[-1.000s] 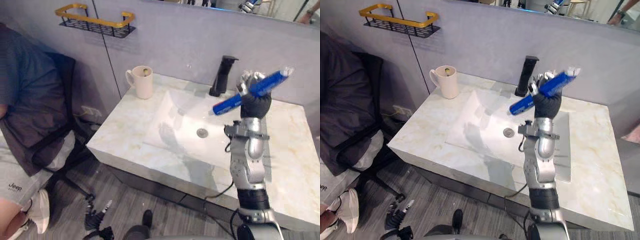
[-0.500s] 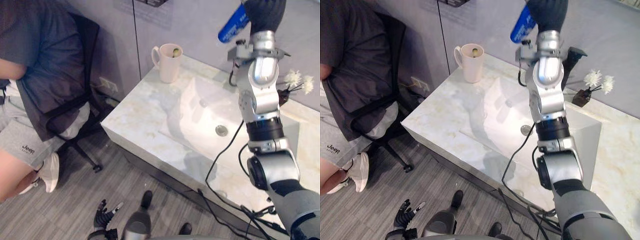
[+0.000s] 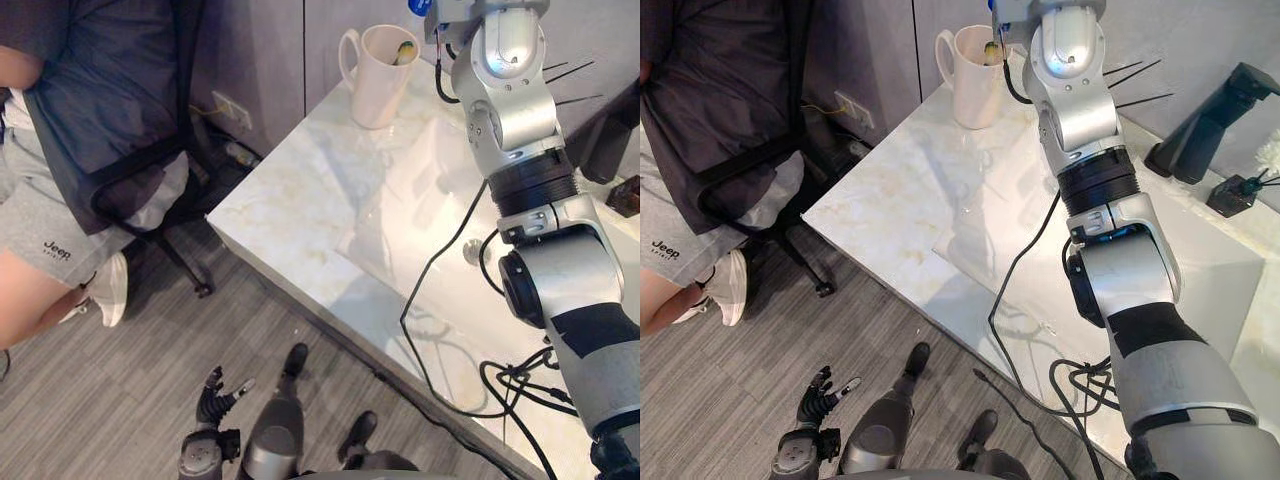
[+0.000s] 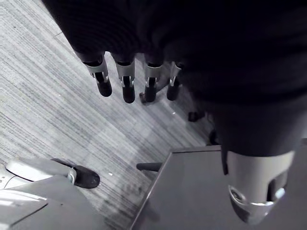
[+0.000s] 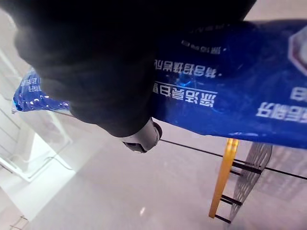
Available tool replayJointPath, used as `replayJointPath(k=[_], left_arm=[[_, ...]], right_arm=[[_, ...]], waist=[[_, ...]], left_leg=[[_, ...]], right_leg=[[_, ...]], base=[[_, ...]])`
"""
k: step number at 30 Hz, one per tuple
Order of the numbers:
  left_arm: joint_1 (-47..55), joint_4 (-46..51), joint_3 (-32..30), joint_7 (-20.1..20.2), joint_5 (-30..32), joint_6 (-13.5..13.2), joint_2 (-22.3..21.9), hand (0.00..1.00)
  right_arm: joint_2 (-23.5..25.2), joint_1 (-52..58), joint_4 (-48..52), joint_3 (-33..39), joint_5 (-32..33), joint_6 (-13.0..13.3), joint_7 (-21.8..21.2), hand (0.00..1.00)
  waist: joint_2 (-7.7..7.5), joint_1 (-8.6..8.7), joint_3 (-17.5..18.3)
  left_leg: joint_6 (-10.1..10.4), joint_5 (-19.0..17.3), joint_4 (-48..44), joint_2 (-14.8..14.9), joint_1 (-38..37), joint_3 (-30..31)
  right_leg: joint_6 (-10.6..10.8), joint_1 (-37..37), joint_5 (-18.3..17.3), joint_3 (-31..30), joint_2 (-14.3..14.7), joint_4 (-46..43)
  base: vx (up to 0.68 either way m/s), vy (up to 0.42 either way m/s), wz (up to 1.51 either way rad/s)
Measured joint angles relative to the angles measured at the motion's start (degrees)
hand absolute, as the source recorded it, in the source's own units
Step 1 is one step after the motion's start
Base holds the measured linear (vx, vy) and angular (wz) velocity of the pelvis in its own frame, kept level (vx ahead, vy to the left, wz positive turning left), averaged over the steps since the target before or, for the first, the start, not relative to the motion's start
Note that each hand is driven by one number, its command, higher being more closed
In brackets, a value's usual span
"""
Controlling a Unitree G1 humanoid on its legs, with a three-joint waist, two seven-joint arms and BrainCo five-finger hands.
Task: Organize washtable
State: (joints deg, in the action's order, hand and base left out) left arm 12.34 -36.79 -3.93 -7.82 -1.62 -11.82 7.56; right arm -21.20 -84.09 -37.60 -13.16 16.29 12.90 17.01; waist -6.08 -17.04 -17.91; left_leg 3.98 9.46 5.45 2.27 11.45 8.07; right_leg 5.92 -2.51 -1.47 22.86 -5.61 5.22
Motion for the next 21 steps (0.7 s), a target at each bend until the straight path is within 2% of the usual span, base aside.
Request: replayJointPath(k=[7, 21], left_arm=[[-0.8, -2.0, 0.1, -0.7, -0.1, -0.2, 0.1, 0.00], [-1.4, -2.0, 2.2, -1.2, -0.5, -1.2, 1.2, 0.00]], right_arm=[[-0.3, -1.3, -2.7, -0.1, 0.0, -0.5, 1.1, 1.00], [-0.8, -2.2, -7.0, -0.2, -0.7, -1.0, 3.5, 1.00]], waist=[[-0.08, -1.19, -0.9], [0.25, -1.17, -2.5]], left_leg=[[0.1, 0.1, 0.0, -0.1, 1.3, 1.0], [0.4, 0.3, 0.0, -0.1, 1.9, 2.6]], right_leg=[[0.0, 0.8, 0.0, 1.2, 0.2, 0.1], [0.1, 0.8, -0.1, 3.0, 0.5, 0.1]], base=[[0.00, 0.002, 0.07], [-0.01, 0.007, 0.03]])
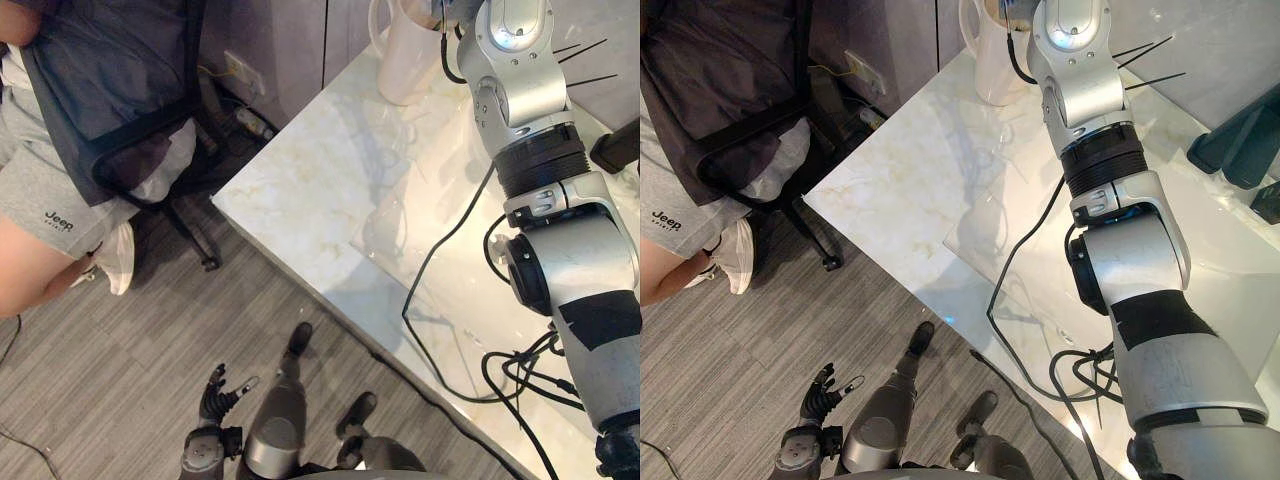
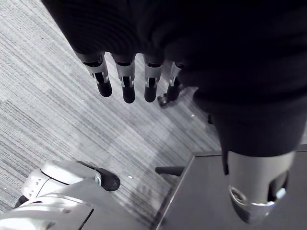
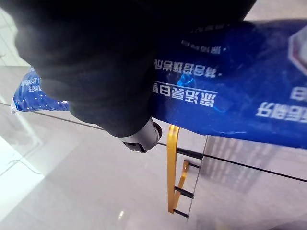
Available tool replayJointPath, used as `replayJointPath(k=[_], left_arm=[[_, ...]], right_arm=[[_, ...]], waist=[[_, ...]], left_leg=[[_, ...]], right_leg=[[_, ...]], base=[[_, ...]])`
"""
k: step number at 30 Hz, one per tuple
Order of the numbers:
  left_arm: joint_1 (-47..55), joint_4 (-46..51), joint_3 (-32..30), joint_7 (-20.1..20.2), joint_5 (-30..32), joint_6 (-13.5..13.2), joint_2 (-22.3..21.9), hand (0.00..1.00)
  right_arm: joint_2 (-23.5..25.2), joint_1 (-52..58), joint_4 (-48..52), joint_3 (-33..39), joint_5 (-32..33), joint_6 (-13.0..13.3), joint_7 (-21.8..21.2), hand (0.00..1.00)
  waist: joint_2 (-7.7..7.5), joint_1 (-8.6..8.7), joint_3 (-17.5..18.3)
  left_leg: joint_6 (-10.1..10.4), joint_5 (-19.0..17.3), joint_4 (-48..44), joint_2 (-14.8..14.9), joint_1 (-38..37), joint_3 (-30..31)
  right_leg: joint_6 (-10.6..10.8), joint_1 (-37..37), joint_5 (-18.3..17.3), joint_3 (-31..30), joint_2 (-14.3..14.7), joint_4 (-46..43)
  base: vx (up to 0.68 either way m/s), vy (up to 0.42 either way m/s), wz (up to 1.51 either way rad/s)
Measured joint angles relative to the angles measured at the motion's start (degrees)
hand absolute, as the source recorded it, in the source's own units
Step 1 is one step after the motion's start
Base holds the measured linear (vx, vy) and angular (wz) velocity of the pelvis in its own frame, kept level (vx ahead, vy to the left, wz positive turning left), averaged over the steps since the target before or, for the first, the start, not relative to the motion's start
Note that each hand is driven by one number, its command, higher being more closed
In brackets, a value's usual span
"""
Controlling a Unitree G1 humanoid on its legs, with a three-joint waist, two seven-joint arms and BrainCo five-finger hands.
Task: Organize washtable
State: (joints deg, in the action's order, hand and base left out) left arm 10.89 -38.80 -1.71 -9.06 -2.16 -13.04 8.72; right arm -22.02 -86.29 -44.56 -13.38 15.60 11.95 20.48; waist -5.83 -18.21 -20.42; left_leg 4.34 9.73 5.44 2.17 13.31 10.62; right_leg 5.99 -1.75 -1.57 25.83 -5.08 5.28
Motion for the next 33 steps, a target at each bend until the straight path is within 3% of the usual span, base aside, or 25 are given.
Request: replayJointPath(k=[2, 3, 8, 33], left_arm=[[-0.2, 0.0, 0.0, -0.1, 0.0, -0.1, 0.0, 0.00], [-0.6, -0.1, 0.0, -0.1, 0.0, -0.1, 0.0, 0.00], [-0.9, -0.1, 1.1, -0.2, -0.1, -0.1, 0.4, 0.00], [-0.9, -0.2, 2.0, -1.0, -0.1, 0.1, 0.5, 0.00]], right_arm=[[-0.3, 0.0, -0.1, 0.0, -0.4, 0.0, 0.7, 1.00], [-0.7, 0.0, -0.2, 0.0, -0.5, 0.0, 0.7, 0.00], [-0.9, 0.0, -1.9, 0.0, -0.5, -1.2, 0.6, 0.00], [-0.9, 0.0, -1.7, 1.9, -0.4, -1.2, 0.7, 0.00]], waist=[[0.00, -0.03, -0.5], [0.03, -0.04, -0.8], [0.06, 0.00, -0.9], [0.41, 0.34, -1.1]], left_leg=[[0.0, 0.0, 0.0, 0.0, 0.0, 0.1], [0.0, 0.0, 0.0, 0.0, 0.0, 0.1], [0.1, 0.0, 0.0, 0.0, 0.2, 0.1], [0.1, 0.0, 0.0, -0.1, -1.5, 0.0]], right_leg=[[0.0, 0.0, 0.0, 0.1, 0.0, 0.0], [0.1, 0.0, -0.1, 0.2, 0.0, 0.0], [0.2, 0.1, -0.1, 0.4, 0.0, 0.0], [0.1, -1.0, -0.5, 0.6, -0.1, -0.3]], base=[[0.00, 0.000, 0.00], [0.00, 0.000, 0.00], [0.00, 0.004, 0.01], [-0.01, 0.002, 0.00]])
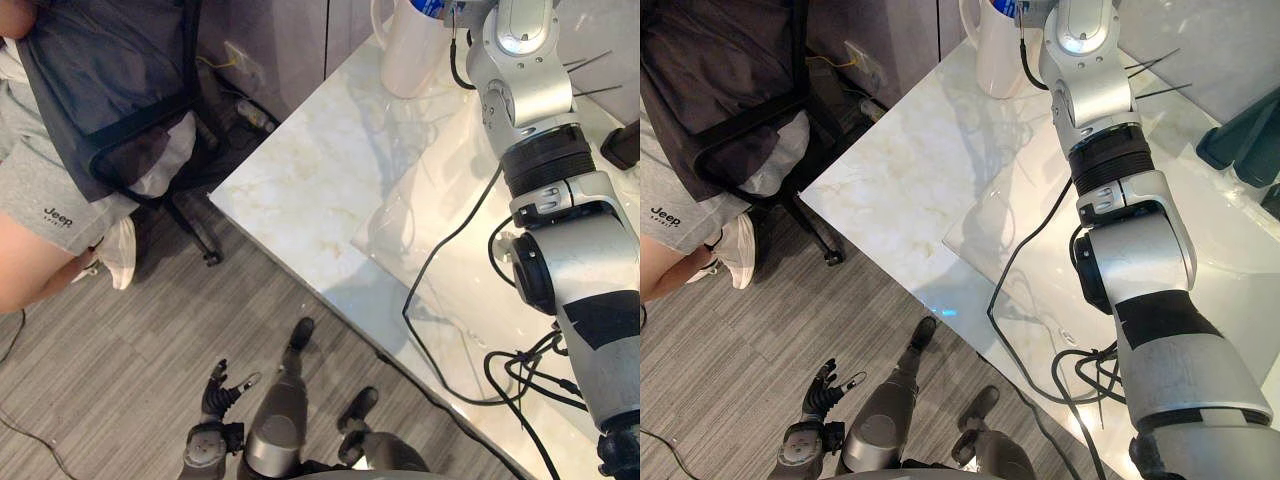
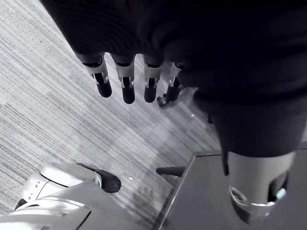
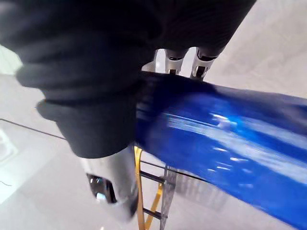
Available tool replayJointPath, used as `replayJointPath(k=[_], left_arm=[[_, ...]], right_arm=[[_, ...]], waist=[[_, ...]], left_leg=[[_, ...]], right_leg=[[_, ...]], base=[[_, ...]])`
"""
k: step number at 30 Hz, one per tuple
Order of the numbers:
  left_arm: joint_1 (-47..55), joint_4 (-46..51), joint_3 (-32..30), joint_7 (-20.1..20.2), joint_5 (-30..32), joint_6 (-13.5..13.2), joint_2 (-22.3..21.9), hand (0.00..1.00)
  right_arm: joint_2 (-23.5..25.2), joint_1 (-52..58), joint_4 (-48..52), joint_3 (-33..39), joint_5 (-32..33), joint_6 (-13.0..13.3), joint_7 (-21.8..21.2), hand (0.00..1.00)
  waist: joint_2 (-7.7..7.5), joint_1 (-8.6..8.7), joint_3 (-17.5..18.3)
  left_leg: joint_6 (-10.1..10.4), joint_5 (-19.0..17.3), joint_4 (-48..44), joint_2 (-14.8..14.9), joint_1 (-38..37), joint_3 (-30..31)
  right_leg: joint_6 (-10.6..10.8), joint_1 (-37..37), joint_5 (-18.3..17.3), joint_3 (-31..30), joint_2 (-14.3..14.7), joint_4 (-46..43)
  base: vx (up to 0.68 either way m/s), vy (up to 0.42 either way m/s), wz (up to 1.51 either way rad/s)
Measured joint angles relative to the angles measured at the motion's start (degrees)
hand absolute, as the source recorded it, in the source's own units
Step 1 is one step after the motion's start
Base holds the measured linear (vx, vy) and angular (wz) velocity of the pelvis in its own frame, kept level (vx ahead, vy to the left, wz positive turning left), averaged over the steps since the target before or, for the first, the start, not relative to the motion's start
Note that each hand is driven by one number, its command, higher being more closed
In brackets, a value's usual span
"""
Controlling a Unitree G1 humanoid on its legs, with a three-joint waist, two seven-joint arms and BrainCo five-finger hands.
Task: Organize washtable
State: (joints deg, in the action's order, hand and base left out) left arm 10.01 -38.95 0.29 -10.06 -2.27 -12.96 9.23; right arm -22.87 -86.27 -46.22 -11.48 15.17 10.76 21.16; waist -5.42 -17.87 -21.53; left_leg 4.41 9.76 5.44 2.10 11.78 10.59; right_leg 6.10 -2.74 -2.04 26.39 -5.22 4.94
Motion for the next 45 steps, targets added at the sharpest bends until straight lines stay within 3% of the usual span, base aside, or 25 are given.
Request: replayJointPath(k=[10, 15, 19, 22, 26, 31, 36, 37, 39, 41, 43, 45], left_arm=[[0.0, -0.6, 0.0, 0.0, -1.5, 0.1, 0.0, 0.00], [-0.1, -1.7, 0.0, 0.0, -1.7, 0.3, 0.0, 0.00], [-0.1, -2.4, 0.0, 0.0, -1.6, 0.6, 0.0, 0.00], [0.0, -2.9, -0.7, 0.0, -1.5, 0.8, 0.1, 0.00], [0.9, -4.9, -2.0, 0.1, -1.5, 1.4, 0.1, 0.00], [2.8, -7.0, -4.6, 0.2, -0.1, 1.6, -0.1, 0.00], [5.1, -9.0, -7.4, 1.3, 0.8, 2.2, -1.1, 0.00], [5.1, -9.0, -7.8, 1.3, 0.8, 2.4, -1.4, 0.00], [5.1, -9.1, -9.1, 1.4, 0.8, 2.5, -2.1, 0.00], [5.0, -10.0, -10.0, 1.5, 0.8, 2.6, -2.4, 0.00], [5.1, -11.2, -10.5, 2.2, 0.8, 2.8, -2.4, 0.00], [5.2, -11.2, -12.0, 2.5, 1.1, 3.2, -3.6, 0.00]], right_arm=[[0.2, 1.5, 0.1, -0.4, 0.0, 0.0, -1.4, 0.00], [0.2, 1.9, 0.7, -0.3, -0.6, -0.1, -1.1, 0.00], [-0.7, 5.9, 7.8, -0.1, -4.5, -0.2, 0.1, 0.00], [-3.4, 8.6, 16.4, 0.1, -7.0, -0.1, 0.4, 0.00], [-11.8, 15.1, 27.3, 1.0, -9.6, 1.4, 1.4, 0.00], [-21.1, 32.7, 40.8, 14.5, -14.1, 4.4, 1.4, 0.00], [-21.6, 52.3, 46.5, 39.0, -15.9, 6.7, 5.2, 0.00], [-21.4, 54.8, 46.7, 41.9, -15.9, 6.9, 5.6, 0.00], [-19.3, 62.5, 46.6, 50.6, -15.7, 6.9, 6.7, 0.00], [-13.6, 71.1, 44.4, 58.4, -14.7, 7.2, 7.6, 0.00], [-7.1, 78.1, 41.6, 61.8, -12.8, 6.3, 8.1, 0.00], [2.5, 87.2, 39.7, 63.5, -12.4, 4.5, 9.2, 0.00]], waist=[[-0.13, 0.11, 0.1], [-0.40, 1.35, 0.5], [-1.29, 1.95, 2.3], [-1.71, 3.91, 3.5], [-2.50, 6.27, 7.4], [-3.40, 9.65, 11.3], [-2.75, 14.49, 15.6], [-2.62, 14.79, 16.0], [-2.17, 16.25, 16.9], [-1.89, 17.87, 17.9], [-1.59, 18.92, 18.8], [-1.12, 19.28, 19.2]], left_leg=[[0.1, 0.1, 0.0, 0.3, -0.5, -0.1], [0.1, 0.1, 0.0, 0.3, -0.6, -0.1], [0.2, 0.1, 0.0, 0.7, -0.8, -1.3], [0.2, 0.1, 0.0, 0.8, -2.0, -1.8], [0.2, 0.0, 0.0, 1.2, -3.2, -3.7], [0.2, -0.7, 0.1, 2.0, -6.1, -8.0], [0.0, -1.8, 0.2, 2.1, -9.0, -12.1], [0.0, -1.9, 0.2, 2.1, -9.4, -12.5], [0.0, -2.1, 0.2, 2.0, -9.9, -13.1], [0.1, -2.3, 0.5, 2.1, -10.4, -13.7], [0.4, -2.8, 0.5, 2.2, -10.8, -14.2], [0.3, -3.5, 0.5, 2.2, -11.2, -15.0]], right_leg=[[-0.3, 0.0, -0.3, -0.2, 0.1, -0.8], [-0.3, -0.2, -0.3, -0.2, 0.1, -0.8], [-0.4, -0.1, -0.3, -1.3, 0.2, -0.8], [-0.4, -0.9, -0.3, -1.6, 0.2, -0.8], [-0.4, -1.1, -0.2, -3.3, 0.1, -0.9], [-0.1, -1.3, 0.0, -7.8, 0.0, -1.2], [0.2, -1.3, 0.2, -11.6, -0.6, -1.9], [0.2, -1.4, 0.3, -12.2, -0.7, -1.9], [0.1, -1.6, 0.5, -12.7, -0.7, -1.9], [0.2, -1.7, 0.4, -13.3, -0.8, -2.0], [-0.2, -1.8, 0.1, -13.8, -0.8, -2.0], [-0.2, -1.7, 0.1, -13.8, -1.1, -2.2]], base=[[-0.02, 0.004, -0.01], [0.00, 0.002, -0.01], [-0.01, 0.011, -0.12], [-0.05, 0.000, -0.06], [-0.04, 0.008, -0.23], [-0.05, 0.009, -0.46], [-0.01, 0.014, -0.46], [0.02, 0.006, -0.32], [0.00, 0.000, -0.18], [-0.02, -0.004, -0.16], [-0.03, -0.006, -0.17], [-0.01, 0.003, -0.16]])
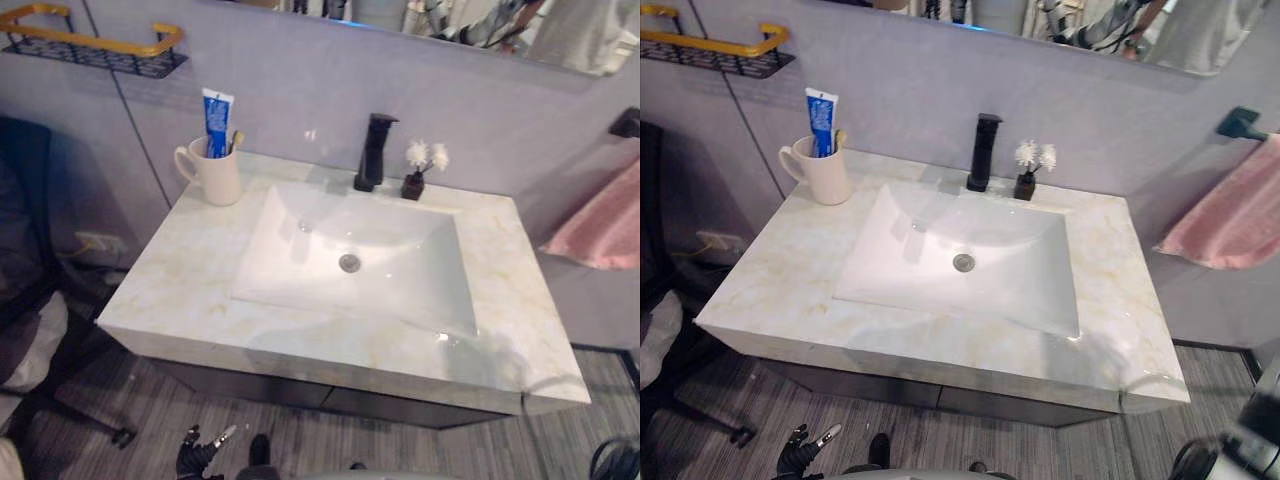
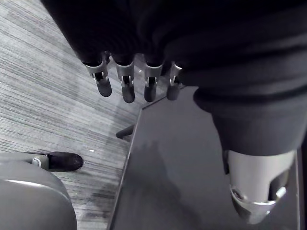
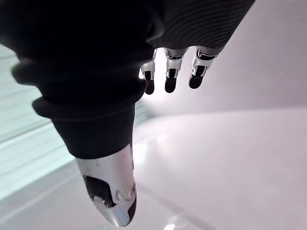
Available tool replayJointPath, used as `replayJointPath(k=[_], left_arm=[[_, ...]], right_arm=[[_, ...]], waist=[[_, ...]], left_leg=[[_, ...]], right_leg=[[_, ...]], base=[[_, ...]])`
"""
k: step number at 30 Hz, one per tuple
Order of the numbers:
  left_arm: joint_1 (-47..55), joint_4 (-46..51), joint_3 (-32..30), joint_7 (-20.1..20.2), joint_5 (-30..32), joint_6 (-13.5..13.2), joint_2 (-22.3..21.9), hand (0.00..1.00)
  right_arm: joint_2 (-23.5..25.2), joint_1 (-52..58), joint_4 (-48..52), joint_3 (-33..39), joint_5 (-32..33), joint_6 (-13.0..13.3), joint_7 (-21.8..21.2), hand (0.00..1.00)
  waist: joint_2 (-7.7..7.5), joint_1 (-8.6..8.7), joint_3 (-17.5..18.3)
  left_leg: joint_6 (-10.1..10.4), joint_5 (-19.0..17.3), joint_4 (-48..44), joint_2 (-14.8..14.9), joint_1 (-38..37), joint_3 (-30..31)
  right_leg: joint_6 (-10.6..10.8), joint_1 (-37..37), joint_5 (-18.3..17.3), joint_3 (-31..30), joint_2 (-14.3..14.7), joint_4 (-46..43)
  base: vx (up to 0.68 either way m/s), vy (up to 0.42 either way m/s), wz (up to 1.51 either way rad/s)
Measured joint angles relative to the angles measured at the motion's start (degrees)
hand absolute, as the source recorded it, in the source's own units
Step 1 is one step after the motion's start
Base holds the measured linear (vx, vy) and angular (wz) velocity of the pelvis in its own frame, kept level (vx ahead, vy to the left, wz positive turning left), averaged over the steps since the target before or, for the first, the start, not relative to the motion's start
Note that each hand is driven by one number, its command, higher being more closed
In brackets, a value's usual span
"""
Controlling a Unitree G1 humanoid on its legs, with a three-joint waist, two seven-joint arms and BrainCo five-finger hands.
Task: Organize washtable
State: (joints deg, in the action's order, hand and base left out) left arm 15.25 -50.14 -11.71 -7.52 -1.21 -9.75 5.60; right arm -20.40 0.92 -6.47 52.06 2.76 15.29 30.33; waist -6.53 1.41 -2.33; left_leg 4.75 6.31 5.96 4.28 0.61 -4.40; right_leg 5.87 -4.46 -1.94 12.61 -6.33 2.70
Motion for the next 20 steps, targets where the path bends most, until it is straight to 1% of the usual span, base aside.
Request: replayJointPath(k=[1, 2, 3, 4, 5, 6, 7, 8, 9, 10, 12, 13, 14, 15, 18, 20], left_arm=[[0.1, 0.0, -0.5, 0.0, 0.3, 0.1, -0.4, 0.00], [0.2, 0.2, -0.6, 0.0, 0.9, 0.4, -0.8, 0.00], [0.2, 0.2, -0.6, 0.0, 0.9, 0.4, -1.0, 0.00], [0.2, 0.5, -0.5, -0.1, 0.9, 0.5, -1.5, 0.00], [0.1, 0.6, -0.4, -0.1, 0.9, 0.5, -1.6, 0.00], [0.0, 0.6, -0.4, -0.1, 0.9, 0.6, -1.8, 0.00], [0.0, 0.7, -0.4, -0.1, 0.9, 0.6, -2.0, 0.00], [-0.1, 0.8, -0.1, -0.1, 0.9, 0.6, -2.0, 0.00], [-0.1, 0.8, 0.1, -0.1, 0.9, 0.6, -2.0, 0.00], [-0.3, 0.8, 0.5, -0.1, 0.9, 0.6, -2.0, 0.00], [-0.6, 0.9, 1.0, 0.0, 0.8, 0.7, -2.1, 0.00], [-0.9, 0.8, 1.5, 0.0, 0.8, 0.7, -2.1, 0.00], [-1.4, 0.8, 2.2, 0.1, 0.8, 0.7, -2.1, 0.00], [-1.7, 0.7, 2.4, 0.1, 0.9, 0.7, -2.1, 0.00], [-2.7, 0.0, 3.4, 1.2, 0.9, 0.6, -2.3, 0.00], [-2.9, 0.0, 4.2, 1.3, 1.2, 0.5, -2.1, 0.00]], right_arm=[[2.4, 2.1, -0.7, -0.1, 0.0, -0.8, 0.0, 0.00], [7.0, 5.8, -2.5, -0.9, 0.2, -1.9, -0.1, 0.00], [9.2, 7.6, -3.7, -1.3, 0.8, -2.3, -0.1, 0.00], [14.1, 10.6, -7.1, -2.3, 3.3, -3.6, -0.3, 0.00], [16.6, 11.9, -9.5, -3.5, 4.8, -4.6, -0.4, 0.00], [18.1, 12.7, -11.0, -4.7, 6.2, -4.8, -0.8, 0.00], [20.3, 14.2, -14.2, -7.8, 7.8, -5.2, -2.0, 0.00], [21.9, 15.4, -18.4, -11.5, 8.7, -5.6, -4.3, 0.00], [22.7, 15.9, -20.4, -13.1, 9.0, -5.8, -5.8, 0.00], [24.0, 16.6, -24.4, -15.7, 9.6, -6.4, -8.5, 0.00], [24.9, 17.1, -30.8, -18.4, 10.2, -7.3, -12.7, 0.00], [24.8, 17.0, -34.7, -19.3, 10.2, -8.0, -15.3, 0.00], [24.8, 17.1, -38.5, -19.4, 10.0, -8.5, -17.5, 0.00], [24.8, 17.4, -39.8, -19.4, 9.7, -8.8, -18.4, 0.00], [24.6, 18.6, -44.9, -21.8, 5.4, -10.4, -22.6, 0.00], [24.4, 18.0, -46.4, -23.1, 3.7, -10.7, -23.3, 0.00]], waist=[[0.54, 0.00, 0.3], [0.57, -0.09, 0.5], [0.85, -0.20, 0.7], [1.34, -0.33, 0.9], [1.55, -0.42, 1.0], [1.69, -0.54, 1.1], [1.86, -0.70, 1.1], [2.03, -0.73, 1.0], [2.09, -0.76, 1.0], [2.21, -0.90, 0.9], [2.38, -0.98, 0.9], [2.60, -1.28, 0.8], [2.49, -1.86, 0.6], [2.73, -2.09, 0.5], [2.54, -2.28, 0.1], [2.32, -2.34, -0.1]], left_leg=[[0.0, -0.1, 0.0, 0.0, -0.3, -0.3], [0.0, -0.4, 0.0, 0.0, -0.7, -0.8], [-0.1, -0.4, 0.0, 0.0, -0.8, -0.8], [-0.3, -0.6, -0.1, 0.2, -1.4, -1.2], [-0.4, -0.9, -0.3, 0.2, -1.8, -1.7], [-0.6, -1.0, -0.3, 0.2, -2.1, -2.1], [-0.6, -1.3, -0.3, 0.3, -2.7, -2.6], [-0.5, -1.5, -0.3, 0.3, -3.2, -3.1], [-0.7, -1.7, -0.3, 0.2, -3.5, -3.2], [-0.8, -1.9, 0.0, 0.0, -3.9, -3.4], [-1.0, -2.0, 0.0, -0.4, -4.0, -3.4], [-1.1, -2.1, 0.0, -0.6, -4.0, -3.3], [-1.2, -2.2, 0.0, -0.9, -4.4, -3.0], [-1.3, -2.3, 0.0, -1.1, -4.5, -2.7], [-1.3, -2.3, 0.0, -2.3, -5.4, -0.3], [-1.4, -2.3, 0.0, -2.5, -5.6, -0.1]], right_leg=[[0.0, 0.0, 0.0, 0.0, -0.2, -0.2], [0.1, 0.0, -0.2, 0.2, -0.4, -0.8], [0.1, 0.0, -0.3, 0.3, -0.5, -1.0], [0.2, -0.3, -0.8, 0.5, -0.8, -1.7], [0.2, -0.5, -0.9, 0.8, -1.0, -1.9], [0.2, -0.6, -1.0, 1.1, -1.1, -2.2], [0.3, -0.7, -1.1, 1.5, -1.5, -2.7], [0.4, -1.0, -1.3, 1.7, -1.7, -3.0], [0.4, -1.3, -1.4, 1.9, -1.8, -3.1], [0.4, -1.5, -1.7, 2.4, -1.9, -3.5], [0.4, -1.6, -1.8, 3.0, -2.0, -3.7], [0.5, -1.7, -1.9, 3.2, -2.2, -3.7], [0.6, -2.4, -2.0, 3.6, -2.5, -3.7], [0.6, -2.7, -2.1, 3.9, -2.7, -3.7], [1.5, -4.8, -2.8, 6.3, -3.8, -4.0], [1.8, -5.3, -2.8, 6.3, -4.0, -4.0]], base=[[0.00, 0.007, -0.19], [0.00, 0.004, -0.12], [0.02, -0.008, -0.07], [0.00, 0.000, 0.00], [0.03, -0.004, -0.06], [0.01, 0.011, -0.17], [0.00, 0.010, -0.19], [0.00, 0.007, -0.16], [0.00, -0.001, -0.05], [0.00, 0.000, 0.00], [0.01, 0.009, 0.02], [0.03, 0.020, 0.09], [0.04, 0.022, 0.12], [0.07, 0.022, 0.30], [0.08, 0.018, 0.38], [0.04, 0.012, 0.10]])
